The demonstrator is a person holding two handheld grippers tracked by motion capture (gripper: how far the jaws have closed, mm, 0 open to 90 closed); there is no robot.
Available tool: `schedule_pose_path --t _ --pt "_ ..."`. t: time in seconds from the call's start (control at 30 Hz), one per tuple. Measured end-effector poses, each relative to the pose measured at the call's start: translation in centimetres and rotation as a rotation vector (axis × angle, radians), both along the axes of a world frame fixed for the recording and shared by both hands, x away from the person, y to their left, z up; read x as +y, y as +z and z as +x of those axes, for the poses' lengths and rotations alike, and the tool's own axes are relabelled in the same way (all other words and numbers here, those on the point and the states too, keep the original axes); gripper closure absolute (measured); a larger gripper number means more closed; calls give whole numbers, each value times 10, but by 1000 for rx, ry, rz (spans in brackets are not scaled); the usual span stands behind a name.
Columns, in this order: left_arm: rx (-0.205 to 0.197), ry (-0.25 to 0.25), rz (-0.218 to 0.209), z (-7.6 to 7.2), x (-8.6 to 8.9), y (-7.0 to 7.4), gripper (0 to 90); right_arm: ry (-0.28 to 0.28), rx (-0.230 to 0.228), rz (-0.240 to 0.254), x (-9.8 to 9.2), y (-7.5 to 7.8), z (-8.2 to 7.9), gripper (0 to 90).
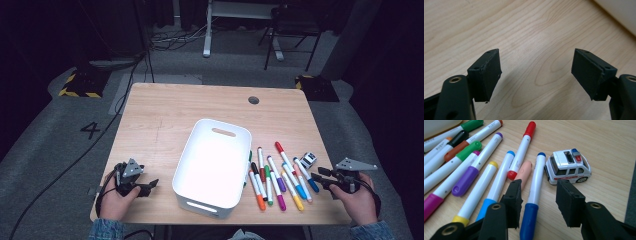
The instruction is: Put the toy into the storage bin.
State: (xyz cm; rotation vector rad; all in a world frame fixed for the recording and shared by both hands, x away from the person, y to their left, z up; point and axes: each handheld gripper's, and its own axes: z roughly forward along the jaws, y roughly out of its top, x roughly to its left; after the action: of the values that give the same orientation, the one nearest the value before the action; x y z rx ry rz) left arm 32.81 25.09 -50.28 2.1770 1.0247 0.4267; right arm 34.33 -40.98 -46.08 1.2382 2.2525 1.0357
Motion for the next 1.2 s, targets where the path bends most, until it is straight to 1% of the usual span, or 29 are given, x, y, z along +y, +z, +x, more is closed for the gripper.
schedule_pose_path --t 0.03,0.07,0.1,0.13,0.17,0.2,0.23,0.27,0.3,0.37,0.4,0.43,0.47,0.5,0.53,0.57,0.6,0.63,0.67,0.7,0.77,0.8,0.83,0.87,0.9,0.97,1.07,1.2 --pt "24 13 -10 1 0 -1 232 -18 11 6 2 -1 3 591" --pt "24 19 -17 1 -1 -1 232 -18 11 6 2 -1 3 591" --pt "18 28 -10 2 -1 -1 218 -27 41 7 6 -3 5 628" --pt "20 28 -10 2 -1 -1 216 -15 48 0 6 -5 7 637" --pt "24 29 -11 2 0 -1 215 -24 66 3 9 -6 9 642" --pt "24 29 -11 2 0 -1 214 -24 83 -14 10 -7 11 644" --pt "25 28 -10 2 0 -1 214 -24 83 -14 10 -7 11 644" --pt "28 26 -12 3 0 -1 213 -22 87 -29 11 -8 13 647" --pt "35 29 -17 3 -1 -1 208 -24 102 -42 15 -9 17 658" --pt "35 29 -18 3 -1 -1 207 -22 101 -46 16 -10 19 659" --pt "35 31 -16 3 -1 -1 206 -28 109 -43 18 -11 20 662" --pt "29 30 -13 3 -1 -1 205 -31 128 -59 20 -13 24 679" --pt "29 30 -13 3 -1 -1 206 -31 128 -59 20 -13 24 679" --pt "34 29 -15 3 -1 -1 205 -29 134 -76 21 -16 27 692" --pt "32 30 -14 3 -1 -1 205 -29 134 -76 21 -16 27 692" --pt "26 31 -8 3 -1 -1 204 -39 153 -81 24 -19 28 699" --pt "27 32 -8 3 -1 -1 203 -50 162 -81 24 -20 29 699" --pt "27 32 -8 3 -1 -1 203 -50 162 -81 24 -20 29 699" --pt "23 38 -6 3 -1 -1 203 -71 161 -73 24 -21 29 696" --pt "22 43 -6 3 -2 -1 201 -79 161 -69 25 -21 29 697" --pt "27 45 -11 3 -3 -1 198 -97 161 -68 26 -22 28 702" --pt "28 47 -10 3 -3 -1 197 -102 154 -75 27 -22 27 709" --pt "28 47 -10 3 -3 -1 196 -102 154 -75 27 -22 27 709" --pt "33 48 -10 3 -3 -1 196 -100 149 -89 27 -22 27 722" --pt "35 45 -14 3 -3 -1 194 -109 153 -99 29 -21 27 759" --pt "36 45 -15 3 -3 -1 193 -112 160 -102 29 -21 27 762" --pt "34 46 -10 3 -3 -1 192 -117 157 -113 31 -20 27 764" --pt "34 48 -11 3 -3 -1 191 -111 161 -101 33 -18 26 765"
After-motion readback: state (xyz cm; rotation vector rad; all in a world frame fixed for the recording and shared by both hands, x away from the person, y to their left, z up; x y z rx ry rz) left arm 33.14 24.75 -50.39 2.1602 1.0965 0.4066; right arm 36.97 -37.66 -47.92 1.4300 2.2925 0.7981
